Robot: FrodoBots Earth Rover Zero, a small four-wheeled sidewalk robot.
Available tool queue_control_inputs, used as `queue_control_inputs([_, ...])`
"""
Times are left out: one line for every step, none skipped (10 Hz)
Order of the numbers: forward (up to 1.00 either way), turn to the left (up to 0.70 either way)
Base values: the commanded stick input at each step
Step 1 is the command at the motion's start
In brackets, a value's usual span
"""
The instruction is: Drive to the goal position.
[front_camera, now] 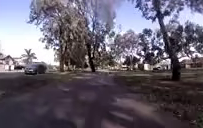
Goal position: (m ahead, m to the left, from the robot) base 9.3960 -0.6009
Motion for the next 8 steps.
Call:
queue_control_inputs([1.0, 0.0])
queue_control_inputs([1.0, 0.0])
queue_control_inputs([1.0, 0.0])
queue_control_inputs([1.0, 0.0])
queue_control_inputs([1.0, 0.0])
queue_control_inputs([1.0, 0.0])
queue_control_inputs([1.0, 0.0])
queue_control_inputs([1.0, 0.0])
